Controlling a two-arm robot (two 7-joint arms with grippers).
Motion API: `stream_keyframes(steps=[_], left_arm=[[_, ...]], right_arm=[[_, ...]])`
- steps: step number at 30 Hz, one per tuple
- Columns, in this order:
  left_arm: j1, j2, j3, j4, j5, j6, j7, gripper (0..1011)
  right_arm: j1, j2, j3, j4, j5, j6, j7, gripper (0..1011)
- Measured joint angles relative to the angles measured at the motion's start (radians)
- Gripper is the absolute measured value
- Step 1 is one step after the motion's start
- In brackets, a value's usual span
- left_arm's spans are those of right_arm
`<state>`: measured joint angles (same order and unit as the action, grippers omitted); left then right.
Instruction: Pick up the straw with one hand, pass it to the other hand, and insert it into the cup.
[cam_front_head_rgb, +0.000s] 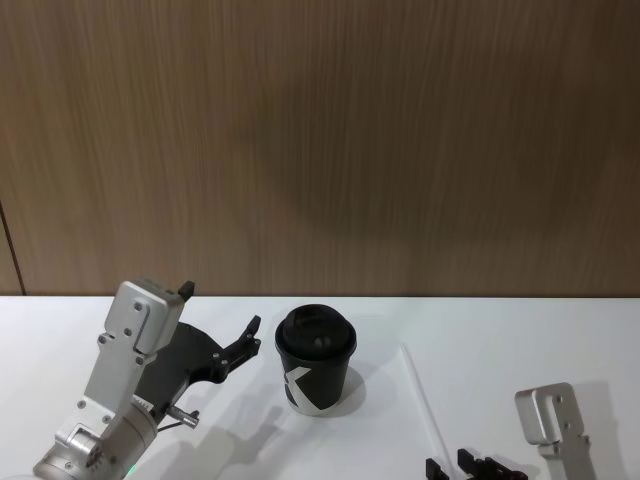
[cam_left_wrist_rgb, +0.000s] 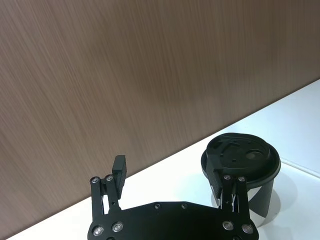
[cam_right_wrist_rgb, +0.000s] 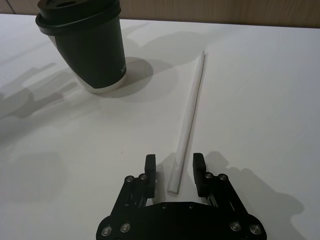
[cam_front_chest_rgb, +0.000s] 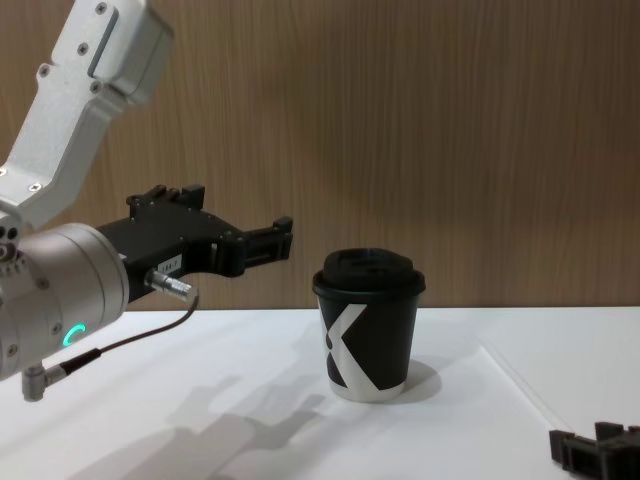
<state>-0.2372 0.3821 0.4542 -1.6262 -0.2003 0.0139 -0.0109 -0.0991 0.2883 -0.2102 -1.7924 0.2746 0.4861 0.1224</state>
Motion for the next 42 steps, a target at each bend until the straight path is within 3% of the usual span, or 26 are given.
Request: stream_keyframes(steps=[12, 23, 42], left_arm=[[0.0, 0.0, 0.0, 0.0, 0.0, 0.0, 0.0, 1003], [0.0, 0.0, 0.0, 0.0, 0.0, 0.0, 0.0, 1003], [0.0, 0.0, 0.0, 0.0, 0.0, 0.0, 0.0, 1002]], right_arm=[[0.0, 0.0, 0.0, 0.0, 0.0, 0.002, 0.0, 295], [-0.001, 0.0, -0.001, 0.0, 0.0, 0.003, 0.0, 42], [0.0, 0.0, 0.001, 0.0, 0.0, 0.003, 0.0, 3]])
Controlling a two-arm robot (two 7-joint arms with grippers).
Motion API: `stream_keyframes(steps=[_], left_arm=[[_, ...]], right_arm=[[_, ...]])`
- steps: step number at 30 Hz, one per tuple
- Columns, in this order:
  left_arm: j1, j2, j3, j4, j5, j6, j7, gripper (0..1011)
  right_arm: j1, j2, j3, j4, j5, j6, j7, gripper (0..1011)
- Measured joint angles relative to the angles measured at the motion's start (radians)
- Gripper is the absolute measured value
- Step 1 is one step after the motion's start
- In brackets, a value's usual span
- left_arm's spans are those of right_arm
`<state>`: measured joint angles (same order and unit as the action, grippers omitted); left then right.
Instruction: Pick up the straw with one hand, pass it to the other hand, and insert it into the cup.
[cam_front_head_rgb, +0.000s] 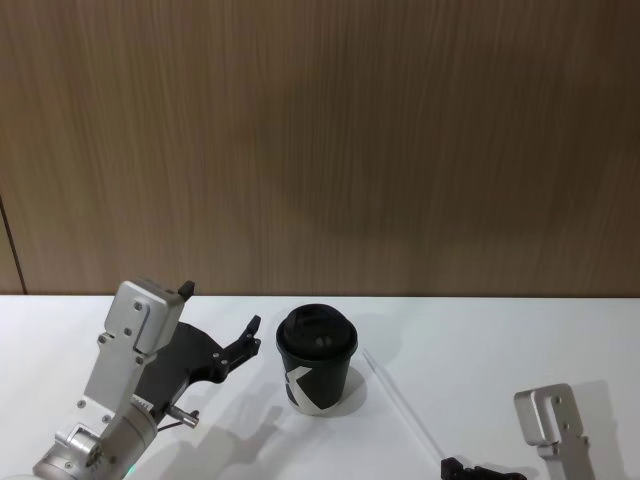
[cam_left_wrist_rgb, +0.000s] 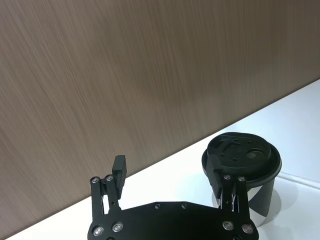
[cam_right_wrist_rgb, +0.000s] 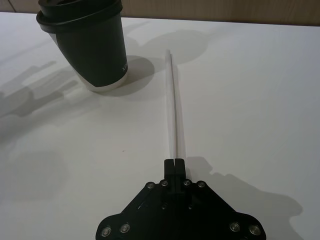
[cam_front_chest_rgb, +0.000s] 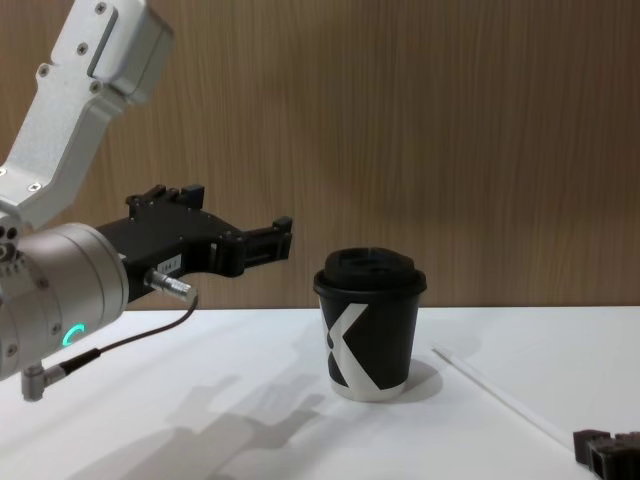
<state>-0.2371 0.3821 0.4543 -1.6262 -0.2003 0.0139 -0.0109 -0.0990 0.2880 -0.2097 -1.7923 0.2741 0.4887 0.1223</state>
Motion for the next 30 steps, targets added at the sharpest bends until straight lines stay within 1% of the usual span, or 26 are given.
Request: stream_keyframes(steps=[4, 11, 14, 17, 23, 24, 27, 30], left_arm=[[0.0, 0.0, 0.0, 0.0, 0.0, 0.0, 0.0, 1003], [0.0, 0.0, 0.0, 0.0, 0.0, 0.0, 0.0, 1003], [0.0, 0.0, 0.0, 0.0, 0.0, 0.0, 0.0, 1003], [0.0, 0.0, 0.0, 0.0, 0.0, 0.0, 0.0, 1003], [0.0, 0.0, 0.0, 0.0, 0.0, 0.0, 0.0, 1004], [0.0, 0.0, 0.0, 0.0, 0.0, 0.0, 0.0, 1003], [0.0, 0.0, 0.0, 0.0, 0.0, 0.0, 0.0, 1003], [0.0, 0.0, 0.0, 0.0, 0.0, 0.0, 0.0, 1003]], right_arm=[[0.0, -0.001, 0.002, 0.001, -0.003, -0.008, 0.0, 3], [0.0, -0.004, 0.009, 0.005, -0.016, -0.059, 0.0, 3], [0.001, -0.005, 0.014, 0.006, -0.027, -0.102, -0.001, 3], [0.001, -0.005, 0.018, 0.006, -0.033, -0.127, -0.001, 3], [0.001, -0.001, 0.035, 0.005, -0.052, -0.211, -0.001, 2], [0.001, -0.001, 0.035, 0.005, -0.052, -0.211, -0.001, 2], [0.002, 0.004, 0.048, 0.002, -0.056, -0.26, 0.008, 3], [0.002, 0.008, 0.058, -0.001, -0.055, -0.293, 0.018, 3]])
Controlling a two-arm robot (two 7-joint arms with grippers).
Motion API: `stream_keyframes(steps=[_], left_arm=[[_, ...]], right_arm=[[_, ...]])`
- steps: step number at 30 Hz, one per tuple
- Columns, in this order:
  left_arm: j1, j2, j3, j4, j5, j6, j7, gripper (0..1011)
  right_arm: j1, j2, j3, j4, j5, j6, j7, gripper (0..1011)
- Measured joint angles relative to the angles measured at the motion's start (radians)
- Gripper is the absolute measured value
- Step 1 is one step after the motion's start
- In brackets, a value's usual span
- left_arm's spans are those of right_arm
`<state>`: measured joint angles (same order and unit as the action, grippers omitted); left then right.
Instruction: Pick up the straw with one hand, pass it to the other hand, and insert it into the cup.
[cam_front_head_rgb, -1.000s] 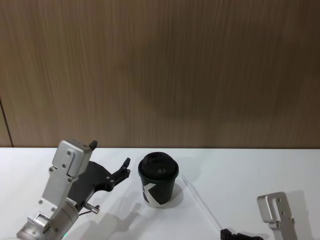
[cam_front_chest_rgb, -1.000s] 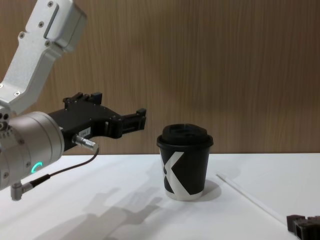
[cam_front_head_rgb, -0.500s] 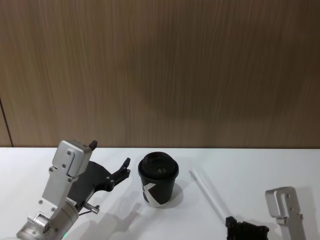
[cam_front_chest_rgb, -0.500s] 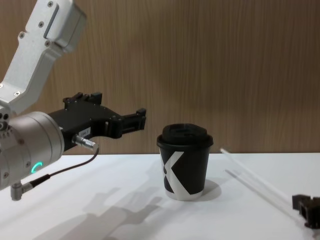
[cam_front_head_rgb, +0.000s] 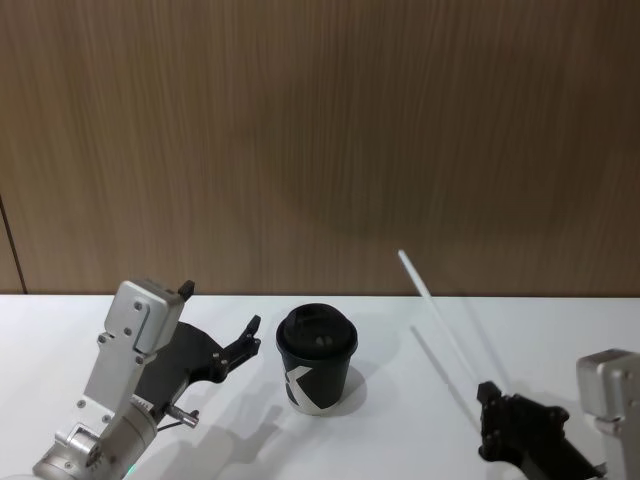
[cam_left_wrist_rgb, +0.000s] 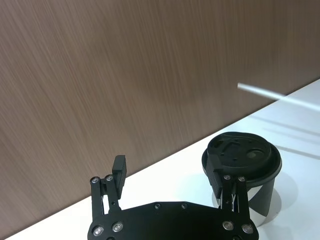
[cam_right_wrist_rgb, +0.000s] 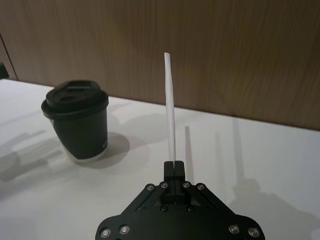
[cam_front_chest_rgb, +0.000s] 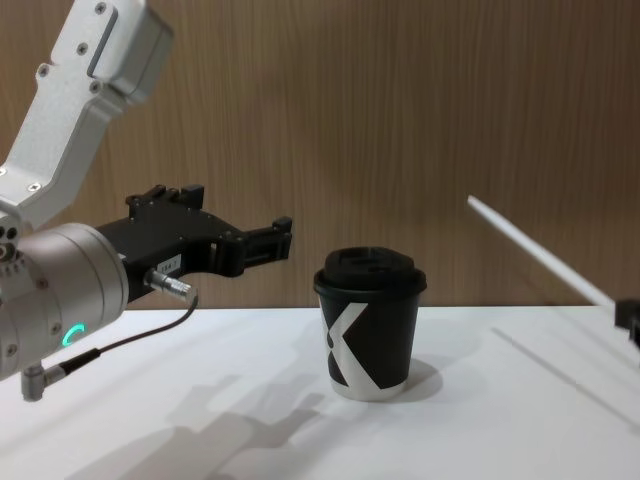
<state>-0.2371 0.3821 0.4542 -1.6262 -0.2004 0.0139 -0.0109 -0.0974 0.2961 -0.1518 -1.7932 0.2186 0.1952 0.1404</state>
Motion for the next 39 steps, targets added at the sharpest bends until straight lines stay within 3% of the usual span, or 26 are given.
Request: stream_keyframes(steps=[6, 16, 25, 39], left_arm=[[0.0, 0.0, 0.0, 0.0, 0.0, 0.0, 0.0, 1003], [0.0, 0.0, 0.0, 0.0, 0.0, 0.0, 0.0, 1003], [0.0, 0.0, 0.0, 0.0, 0.0, 0.0, 0.0, 1002], [0.0, 0.0, 0.0, 0.0, 0.0, 0.0, 0.0, 1003]], right_arm=[[0.0, 0.012, 0.031, -0.009, 0.027, -0.082, 0.044, 3], [0.01, 0.036, 0.078, -0.027, 0.148, -0.202, 0.172, 3], [0.022, 0.06, 0.094, -0.041, 0.261, -0.248, 0.289, 3], [0.045, 0.095, 0.084, -0.054, 0.41, -0.257, 0.449, 3]])
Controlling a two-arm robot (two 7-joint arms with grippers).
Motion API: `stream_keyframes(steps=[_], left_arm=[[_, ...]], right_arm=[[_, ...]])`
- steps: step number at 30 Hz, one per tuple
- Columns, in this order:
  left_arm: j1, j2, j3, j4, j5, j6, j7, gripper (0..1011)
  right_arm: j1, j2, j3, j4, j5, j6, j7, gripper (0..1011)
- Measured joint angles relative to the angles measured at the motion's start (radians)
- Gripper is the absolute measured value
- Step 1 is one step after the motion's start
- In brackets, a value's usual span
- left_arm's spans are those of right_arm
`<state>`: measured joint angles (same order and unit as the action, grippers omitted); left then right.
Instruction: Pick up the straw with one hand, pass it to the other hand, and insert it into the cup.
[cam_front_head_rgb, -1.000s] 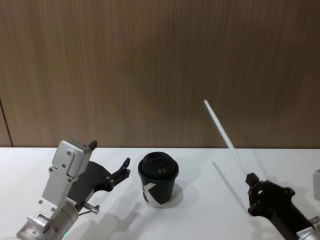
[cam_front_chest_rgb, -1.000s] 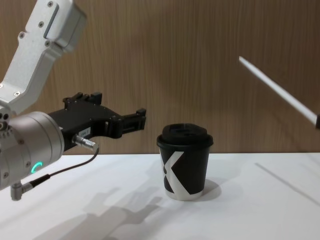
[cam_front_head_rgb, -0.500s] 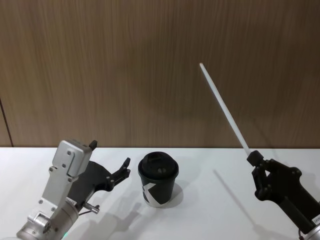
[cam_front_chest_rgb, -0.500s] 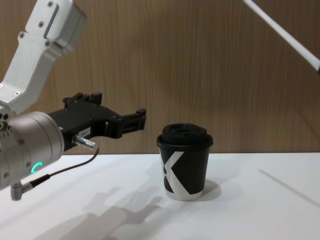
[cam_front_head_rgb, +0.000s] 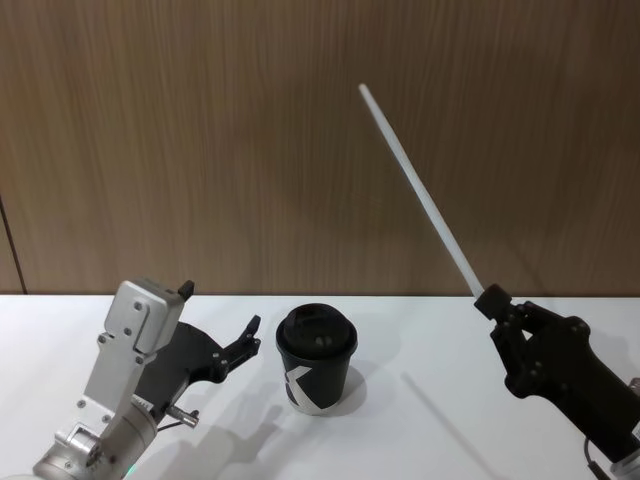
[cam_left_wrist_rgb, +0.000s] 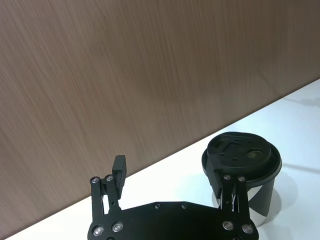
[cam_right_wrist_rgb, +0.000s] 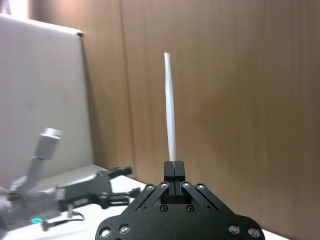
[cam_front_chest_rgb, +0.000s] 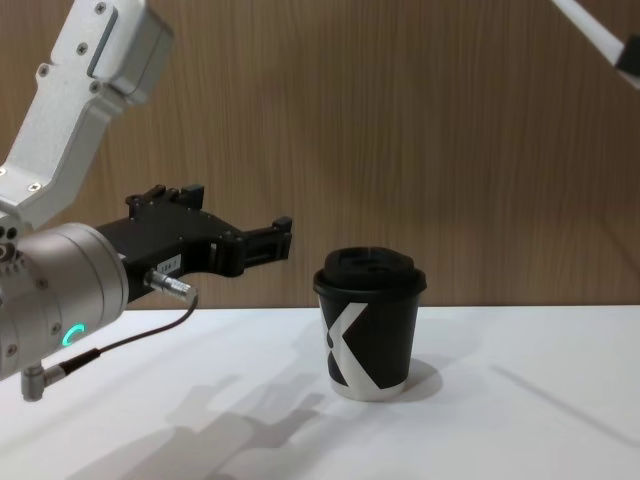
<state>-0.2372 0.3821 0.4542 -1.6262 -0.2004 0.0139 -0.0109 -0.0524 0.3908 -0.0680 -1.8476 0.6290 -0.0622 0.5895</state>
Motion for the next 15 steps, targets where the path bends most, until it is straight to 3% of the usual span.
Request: stream_keyframes(steps=[7, 15], left_arm=[[0.0, 0.0, 0.0, 0.0, 0.0, 0.0, 0.0, 1003], [0.0, 0.0, -0.001, 0.0, -0.001, 0.0, -0.002, 1003]], right_arm=[[0.013, 0.015, -0.014, -0.009, 0.068, 0.011, 0.071, 3], [0.02, 0.023, -0.023, -0.016, 0.109, 0.018, 0.11, 3]])
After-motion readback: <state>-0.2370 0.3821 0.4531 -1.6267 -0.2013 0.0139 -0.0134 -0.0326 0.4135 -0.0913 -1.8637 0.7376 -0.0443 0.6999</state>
